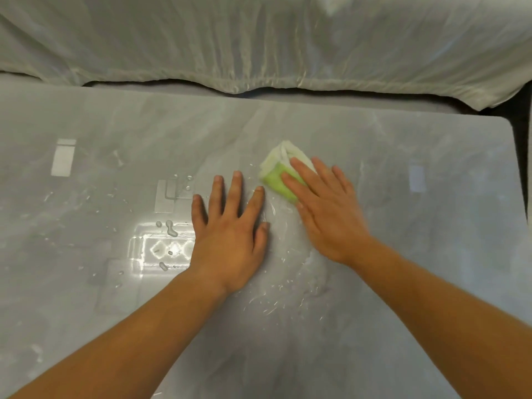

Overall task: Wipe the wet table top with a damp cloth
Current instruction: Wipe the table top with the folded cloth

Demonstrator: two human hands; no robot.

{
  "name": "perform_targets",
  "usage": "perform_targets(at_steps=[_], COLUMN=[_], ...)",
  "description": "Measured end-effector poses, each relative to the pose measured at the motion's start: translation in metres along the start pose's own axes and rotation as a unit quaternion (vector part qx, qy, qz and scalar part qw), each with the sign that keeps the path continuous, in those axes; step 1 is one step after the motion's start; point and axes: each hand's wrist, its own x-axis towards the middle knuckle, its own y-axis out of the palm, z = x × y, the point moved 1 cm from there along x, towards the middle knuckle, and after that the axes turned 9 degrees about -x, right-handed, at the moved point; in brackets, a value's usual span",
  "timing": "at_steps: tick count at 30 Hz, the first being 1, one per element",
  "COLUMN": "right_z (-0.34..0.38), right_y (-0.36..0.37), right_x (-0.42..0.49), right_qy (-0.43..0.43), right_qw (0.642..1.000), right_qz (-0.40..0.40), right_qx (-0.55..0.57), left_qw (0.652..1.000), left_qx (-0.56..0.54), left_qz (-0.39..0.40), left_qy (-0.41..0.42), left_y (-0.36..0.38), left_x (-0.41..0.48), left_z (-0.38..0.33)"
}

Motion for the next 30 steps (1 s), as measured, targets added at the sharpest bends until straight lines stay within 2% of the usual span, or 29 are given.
perform_targets(at_steps=[2,4,7,8,10,12,13,16,19,21,23,26,30], right_z=[-0.023,-0.038,-0.017,-0.001,0.029,0.031,0.022,0.003,0.023,0.054,0.083,0.074,0.050], right_y=[0.000,-0.003,-0.003,-0.001,0.003,0.005,0.006,0.005,0.005,0.009,0.013,0.016,0.012], right_x=[0.002,0.020,0.024,0.011,-0.031,-0.056,-0.055,-0.034,-0.035,-0.063,-0.099,-0.102,-0.035], right_qy=[0.029,0.114,0.196,0.189,0.115,0.044,0.036,0.133,0.216,0.219,0.167,0.114,0.229], right_qw=[1.000,0.993,0.980,0.982,0.993,0.999,0.999,0.991,0.975,0.975,0.986,0.993,0.973], right_qz=[0.000,-0.013,-0.021,-0.022,0.003,0.025,0.024,0.002,-0.016,-0.001,0.021,0.029,0.009], right_qx=[-0.003,0.000,0.013,0.005,-0.011,-0.006,0.001,0.016,0.041,0.031,0.016,0.009,0.025], left_qw=[1.000,0.999,1.000,1.000,1.000,1.000,1.000,1.000,1.000,1.000,1.000,1.000,1.000], left_qx=[0.004,0.017,0.011,0.008,0.008,0.005,0.005,0.007,0.010,0.001,-0.010,-0.016,0.015], left_qz=[-0.005,-0.005,0.002,0.005,0.010,0.012,0.013,0.014,0.009,-0.001,-0.009,-0.016,0.006], left_qy=[0.020,0.030,0.008,0.003,0.000,-0.002,-0.002,0.004,0.004,0.011,0.011,0.006,0.017], left_y=[-0.003,-0.003,-0.003,-0.002,-0.002,-0.002,-0.002,-0.001,-0.002,-0.006,-0.009,-0.010,-0.004], left_x=[-0.006,-0.012,-0.022,-0.024,-0.025,-0.024,-0.024,-0.023,-0.024,-0.026,-0.032,-0.045,-0.054], left_z=[0.006,0.011,0.019,0.021,0.022,0.022,0.023,0.024,0.025,0.024,0.023,0.028,0.050])
